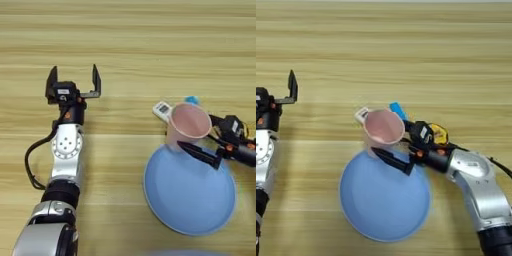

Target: Move the objects on the table

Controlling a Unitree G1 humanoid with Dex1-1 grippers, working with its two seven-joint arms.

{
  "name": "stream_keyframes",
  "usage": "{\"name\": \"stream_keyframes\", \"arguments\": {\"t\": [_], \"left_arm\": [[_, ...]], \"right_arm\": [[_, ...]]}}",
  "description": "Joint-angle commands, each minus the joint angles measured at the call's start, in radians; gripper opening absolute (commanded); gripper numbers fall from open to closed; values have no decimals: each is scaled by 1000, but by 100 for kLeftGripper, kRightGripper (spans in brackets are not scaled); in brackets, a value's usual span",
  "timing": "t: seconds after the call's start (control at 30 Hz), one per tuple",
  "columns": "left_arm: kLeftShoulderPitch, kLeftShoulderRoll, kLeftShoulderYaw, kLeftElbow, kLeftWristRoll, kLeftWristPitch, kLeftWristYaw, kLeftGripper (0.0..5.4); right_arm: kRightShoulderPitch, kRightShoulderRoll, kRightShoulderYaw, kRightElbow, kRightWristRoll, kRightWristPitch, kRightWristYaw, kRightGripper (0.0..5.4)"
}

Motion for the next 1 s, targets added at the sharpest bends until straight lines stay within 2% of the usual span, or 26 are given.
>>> {"name": "stream_keyframes", "arguments": {"t": [0.03, 0.37, 1.0], "left_arm": [[-15, 5, -4, 12, 12, -8, 0, 540], [-22, 9, -2, 28, 11, -14, -2, 540], [-37, 12, 0, 59, 9, -27, -3, 540]], "right_arm": [[55, -40, -34, -9, 25, -12, 25, 433], [138, -79, -9, -7, 6, -40, 80, 433], [128, -61, 30, 100, -24, -96, 65, 431]]}}
